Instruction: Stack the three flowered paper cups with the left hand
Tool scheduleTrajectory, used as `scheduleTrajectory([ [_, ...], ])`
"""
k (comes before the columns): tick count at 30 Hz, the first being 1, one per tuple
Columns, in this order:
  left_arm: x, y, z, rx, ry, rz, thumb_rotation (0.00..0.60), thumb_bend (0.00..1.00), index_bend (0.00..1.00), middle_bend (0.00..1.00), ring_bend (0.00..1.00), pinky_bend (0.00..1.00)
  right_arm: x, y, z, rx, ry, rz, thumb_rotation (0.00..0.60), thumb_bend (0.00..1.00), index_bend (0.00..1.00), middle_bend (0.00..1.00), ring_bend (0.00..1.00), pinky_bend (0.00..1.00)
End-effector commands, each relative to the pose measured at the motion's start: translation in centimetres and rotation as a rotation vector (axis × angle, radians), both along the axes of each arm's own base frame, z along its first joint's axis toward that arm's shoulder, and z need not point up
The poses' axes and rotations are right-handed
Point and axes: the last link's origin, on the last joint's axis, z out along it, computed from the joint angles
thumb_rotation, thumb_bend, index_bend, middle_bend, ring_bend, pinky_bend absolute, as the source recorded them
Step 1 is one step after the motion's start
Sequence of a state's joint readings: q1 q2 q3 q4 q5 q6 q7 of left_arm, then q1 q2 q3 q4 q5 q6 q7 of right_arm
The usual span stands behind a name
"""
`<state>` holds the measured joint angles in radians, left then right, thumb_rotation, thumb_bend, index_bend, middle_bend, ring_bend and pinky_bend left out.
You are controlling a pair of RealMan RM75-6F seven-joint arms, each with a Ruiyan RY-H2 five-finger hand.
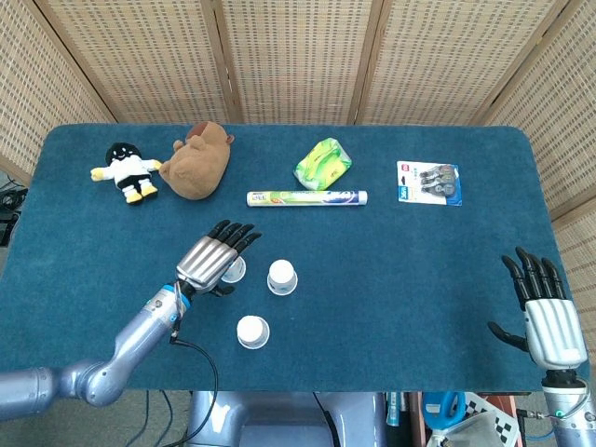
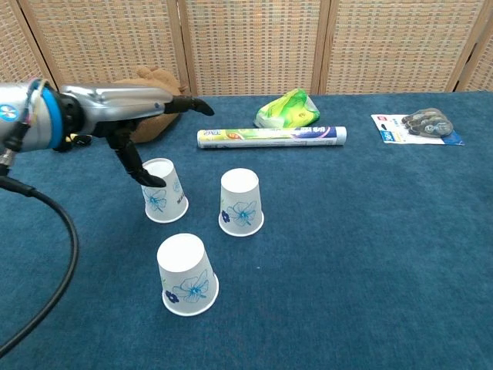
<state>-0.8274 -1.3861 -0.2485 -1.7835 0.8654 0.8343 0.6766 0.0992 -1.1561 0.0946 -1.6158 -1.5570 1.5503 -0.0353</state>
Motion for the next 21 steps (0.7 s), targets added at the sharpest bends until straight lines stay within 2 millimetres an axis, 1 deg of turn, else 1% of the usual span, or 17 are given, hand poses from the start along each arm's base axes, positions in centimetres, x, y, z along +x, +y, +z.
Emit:
scheduleTrajectory([
  [1, 1.5, 0.8, -1.7, -0.019, 0.022, -0.004, 0.600, 0.24, 0.00, 0.00, 0.00, 0.00, -0.1, -0.1, 0.1, -0.003, -0.001, -0.002, 0.600, 0.00, 0.08, 0.00, 0.00, 0.00],
  [4, 2.1, 1.0, -3.0, -0.050, 0.016, 0.025, 0.600, 0.24, 0.01, 0.00, 0.00, 0.00, -0.2, -0.1, 0.2, -0.005, -0.004, -0.008, 0.600, 0.00, 0.08, 0.00, 0.00, 0.00],
  [5, 2.3, 1.1, -3.5, -0.066, 0.007, 0.041, 0.600, 0.24, 0.02, 0.00, 0.00, 0.00, -0.2, -0.1, 0.2, -0.006, -0.005, -0.009, 0.600, 0.00, 0.08, 0.00, 0.00, 0.00],
  [6, 2.2, 1.2, -4.5, -0.086, 0.019, 0.052, 0.600, 0.24, 0.04, 0.00, 0.00, 0.00, -0.3, -0.1, 0.4, -0.013, -0.011, -0.013, 0.600, 0.00, 0.08, 0.00, 0.00, 0.00],
  [8, 2.3, 1.4, -5.3, -0.090, 0.028, 0.060, 0.600, 0.24, 0.06, 0.00, 0.00, 0.00, -0.4, -0.2, 0.5, -0.014, -0.015, -0.014, 0.600, 0.00, 0.08, 0.00, 0.00, 0.00],
  [12, 2.3, 1.5, -6.2, -0.095, 0.034, 0.075, 0.600, 0.24, 0.10, 0.00, 0.00, 0.00, -0.5, -0.2, 0.7, -0.017, -0.024, -0.016, 0.600, 0.00, 0.08, 0.00, 0.00, 0.00],
  [17, 2.6, 1.7, -6.8, -0.090, 0.031, 0.079, 0.600, 0.24, 0.15, 0.00, 0.00, 0.00, -0.6, -0.2, 1.1, -0.025, -0.038, -0.018, 0.600, 0.00, 0.08, 0.00, 0.00, 0.00],
  [21, 3.1, 1.7, -7.4, -0.092, 0.001, 0.085, 0.600, 0.24, 0.22, 0.00, 0.00, 0.00, -0.6, -0.3, 1.3, -0.024, -0.047, -0.019, 0.600, 0.00, 0.08, 0.00, 0.00, 0.00],
])
